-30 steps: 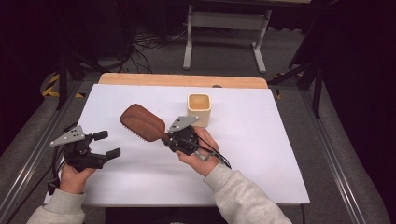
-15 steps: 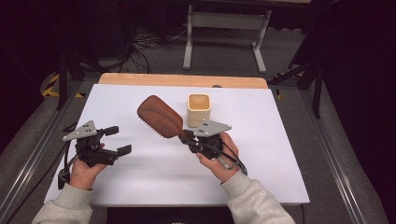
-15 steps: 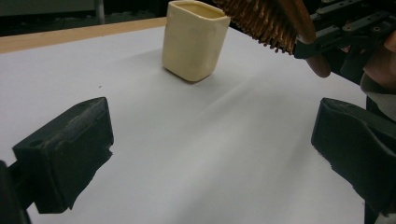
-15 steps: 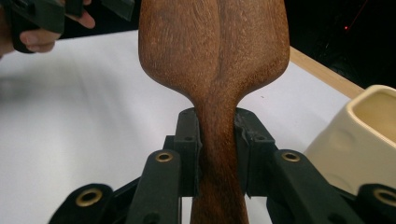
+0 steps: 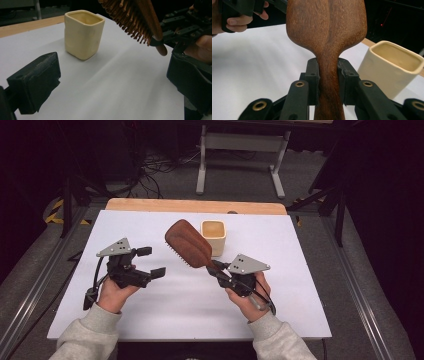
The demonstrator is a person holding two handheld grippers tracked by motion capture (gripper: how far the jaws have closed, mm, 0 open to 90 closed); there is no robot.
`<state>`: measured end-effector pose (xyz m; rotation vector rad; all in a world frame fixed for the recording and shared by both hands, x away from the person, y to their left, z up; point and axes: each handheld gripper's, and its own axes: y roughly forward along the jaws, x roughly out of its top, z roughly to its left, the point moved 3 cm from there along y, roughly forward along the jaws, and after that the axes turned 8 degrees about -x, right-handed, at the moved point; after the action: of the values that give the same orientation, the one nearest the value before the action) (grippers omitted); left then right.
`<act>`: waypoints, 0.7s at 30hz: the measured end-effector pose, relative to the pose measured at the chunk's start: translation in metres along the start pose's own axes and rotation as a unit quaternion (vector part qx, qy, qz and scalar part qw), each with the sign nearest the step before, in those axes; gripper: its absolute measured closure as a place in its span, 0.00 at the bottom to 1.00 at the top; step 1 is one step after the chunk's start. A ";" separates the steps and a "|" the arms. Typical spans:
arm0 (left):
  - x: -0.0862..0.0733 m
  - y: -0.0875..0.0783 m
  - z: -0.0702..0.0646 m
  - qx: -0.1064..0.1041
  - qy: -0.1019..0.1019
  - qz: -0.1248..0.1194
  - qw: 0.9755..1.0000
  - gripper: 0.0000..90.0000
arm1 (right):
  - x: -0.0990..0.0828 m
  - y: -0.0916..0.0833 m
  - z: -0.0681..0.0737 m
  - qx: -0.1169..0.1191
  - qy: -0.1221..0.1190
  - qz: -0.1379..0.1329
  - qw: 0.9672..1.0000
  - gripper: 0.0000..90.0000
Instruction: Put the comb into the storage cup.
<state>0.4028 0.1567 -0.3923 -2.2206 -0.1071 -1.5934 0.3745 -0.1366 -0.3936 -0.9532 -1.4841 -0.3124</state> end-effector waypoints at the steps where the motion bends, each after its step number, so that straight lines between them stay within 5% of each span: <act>1: 0.002 0.003 -0.001 0.000 0.004 -0.001 1.000 0.00 | -0.001 -0.001 -0.001 -0.002 0.001 -0.001 1.000 0.81; 21: 0.036 0.052 -0.014 -0.016 0.006 0.000 1.000 0.00 | -0.016 -0.011 -0.004 -0.012 -0.001 -0.024 1.000 0.81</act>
<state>0.4178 0.0983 -0.3700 -2.2353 -0.0794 -1.6198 0.3674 -0.1527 -0.4038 -0.9383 -1.5090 -0.3641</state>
